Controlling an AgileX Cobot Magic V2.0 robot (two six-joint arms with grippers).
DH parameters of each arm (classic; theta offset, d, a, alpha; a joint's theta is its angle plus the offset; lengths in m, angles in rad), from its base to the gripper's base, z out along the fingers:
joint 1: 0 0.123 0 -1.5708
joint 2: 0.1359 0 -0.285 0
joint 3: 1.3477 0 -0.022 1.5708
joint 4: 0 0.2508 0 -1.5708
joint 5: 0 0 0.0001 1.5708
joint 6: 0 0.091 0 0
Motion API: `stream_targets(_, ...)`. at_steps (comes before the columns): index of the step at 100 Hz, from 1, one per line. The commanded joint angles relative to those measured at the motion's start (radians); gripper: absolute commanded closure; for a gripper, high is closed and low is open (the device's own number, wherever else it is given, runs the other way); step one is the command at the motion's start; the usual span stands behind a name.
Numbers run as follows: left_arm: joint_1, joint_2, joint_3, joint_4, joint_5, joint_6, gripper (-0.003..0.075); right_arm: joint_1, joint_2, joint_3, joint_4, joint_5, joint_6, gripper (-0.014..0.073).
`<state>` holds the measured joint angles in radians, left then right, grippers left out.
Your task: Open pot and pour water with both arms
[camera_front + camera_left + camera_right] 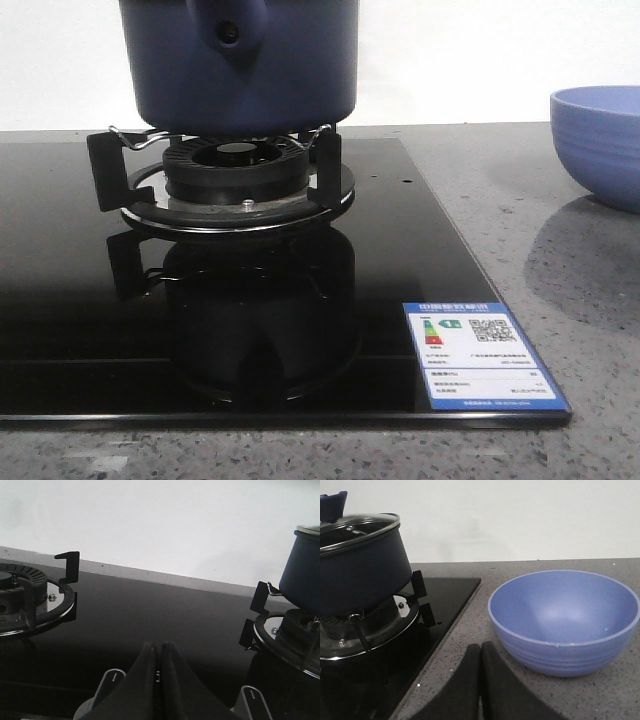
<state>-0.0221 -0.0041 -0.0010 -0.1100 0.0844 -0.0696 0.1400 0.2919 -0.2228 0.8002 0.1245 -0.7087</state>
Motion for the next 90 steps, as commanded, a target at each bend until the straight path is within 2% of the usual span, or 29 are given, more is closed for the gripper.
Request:
stream_targets(1,-0.005,-0.027,0.033,-0.01,-0.076,-0.01,0.0741,0.001,0.004,-0.026,0.007,-0.055,-0.006,0.0657)
stream_targets(14,-0.005,-0.027,0.033,-0.01,-0.076,-0.01,0.0741,0.001,0.004,-0.026,0.005,-0.064,-0.006,0.0657)
stream_targets(23,-0.005,-0.027,0.033,-0.01,-0.076,-0.01,0.0741,0.001,0.004,-0.026,-0.064,-0.094,0.041,0.0657)
stream_targets(28,-0.005,-0.027,0.033,-0.01,-0.076,-0.01,0.0741,0.001,0.004,-0.026,-0.182,-0.104,0.168,0.0657)
stream_targets(32,-0.005,-0.027,0.033,-0.01,-0.076,-0.01,0.0741,-0.003,0.004,-0.026,-0.378,-0.103,0.31,0.0657)
stream_targets(33,-0.005,-0.027,0.033,-0.01,-0.076,-0.01,0.0741,-0.005,0.004,-0.026,-0.378,-0.103,0.335,0.0657)
stream_targets(40,-0.005,-0.027,0.033,-0.01,-0.076,-0.01,0.0741,-0.018,-0.008,-0.019,-0.656,-0.105,0.567,0.0657)
stream_targets(45,-0.005,-0.027,0.033,-0.01,-0.076,-0.01,0.0741,-0.028,-0.029,-0.004,-0.738,-0.107,0.62,0.0657)
stream_targets(79,-0.005,-0.027,0.033,-0.01,-0.076,-0.01,0.0741,-0.086,-0.318,0.239,-0.783,-0.125,0.656,0.0657)
stream_targets(90,-0.005,-0.027,0.033,-0.01,-0.076,-0.01,0.0741,-0.119,-0.314,0.255,-0.792,-0.082,0.702,0.0657)
